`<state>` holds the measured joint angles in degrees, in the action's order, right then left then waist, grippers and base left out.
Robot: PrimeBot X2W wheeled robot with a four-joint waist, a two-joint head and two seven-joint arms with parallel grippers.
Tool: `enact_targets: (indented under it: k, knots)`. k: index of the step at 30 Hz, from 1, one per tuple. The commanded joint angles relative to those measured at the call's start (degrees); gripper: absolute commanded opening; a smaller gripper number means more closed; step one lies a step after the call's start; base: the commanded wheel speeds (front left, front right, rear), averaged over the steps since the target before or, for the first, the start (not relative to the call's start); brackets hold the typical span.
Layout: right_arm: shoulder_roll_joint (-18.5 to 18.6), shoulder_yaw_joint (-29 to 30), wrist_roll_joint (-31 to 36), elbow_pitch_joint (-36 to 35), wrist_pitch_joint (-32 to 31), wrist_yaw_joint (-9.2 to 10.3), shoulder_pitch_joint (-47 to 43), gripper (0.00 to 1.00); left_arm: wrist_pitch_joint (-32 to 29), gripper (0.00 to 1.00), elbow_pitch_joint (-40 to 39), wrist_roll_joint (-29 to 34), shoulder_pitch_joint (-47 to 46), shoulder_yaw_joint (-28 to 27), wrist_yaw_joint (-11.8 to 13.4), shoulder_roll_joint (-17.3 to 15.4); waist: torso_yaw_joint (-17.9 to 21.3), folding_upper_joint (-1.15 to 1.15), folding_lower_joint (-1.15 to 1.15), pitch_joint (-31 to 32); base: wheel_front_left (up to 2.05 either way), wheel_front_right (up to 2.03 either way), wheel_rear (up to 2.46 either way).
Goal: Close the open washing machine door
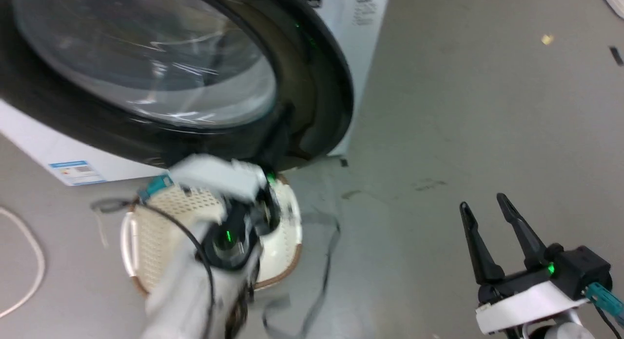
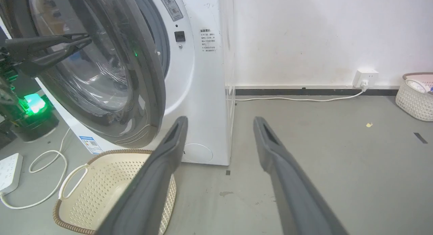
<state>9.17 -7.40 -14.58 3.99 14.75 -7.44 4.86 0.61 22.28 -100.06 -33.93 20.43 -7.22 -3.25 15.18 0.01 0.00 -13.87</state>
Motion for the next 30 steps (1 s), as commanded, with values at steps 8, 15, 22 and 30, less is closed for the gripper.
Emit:
enact_targets:
  k: [8,15,22,30]
  knots:
    - [1.39,0.58,0.58,-0.50,0.25,-0.05,-3.87,1.00,6.94,1.00,-10.28,20.56,14.28,7.50,-0.26,-10.10,-8.66,-0.01,0.00,7.26,0.00,0.00,0.00]
    - [1.96,0.98,0.78,-0.76,0.25,-0.05,-6.45,1.00,14.33,1.00,-8.32,51.02,20.75,5.93,2.88,-17.12,-13.96,-0.01,0.00,11.04,0.00,0.00,0.00]
    - [1.95,1.25,1.03,-1.03,0.25,-0.05,-8.21,1.00,14.37,1.00,-19.18,73.21,29.88,-7.14,6.33,-12.07,-17.61,-0.01,0.00,12.79,0.00,0.00,0.00]
    - [1.21,0.47,1.45,-0.70,0.25,-0.05,-8.46,1.00,14.38,1.00,-23.30,86.85,36.67,-12.58,7.94,-6.34,-19.09,-0.01,0.00,13.04,0.00,0.00,0.00]
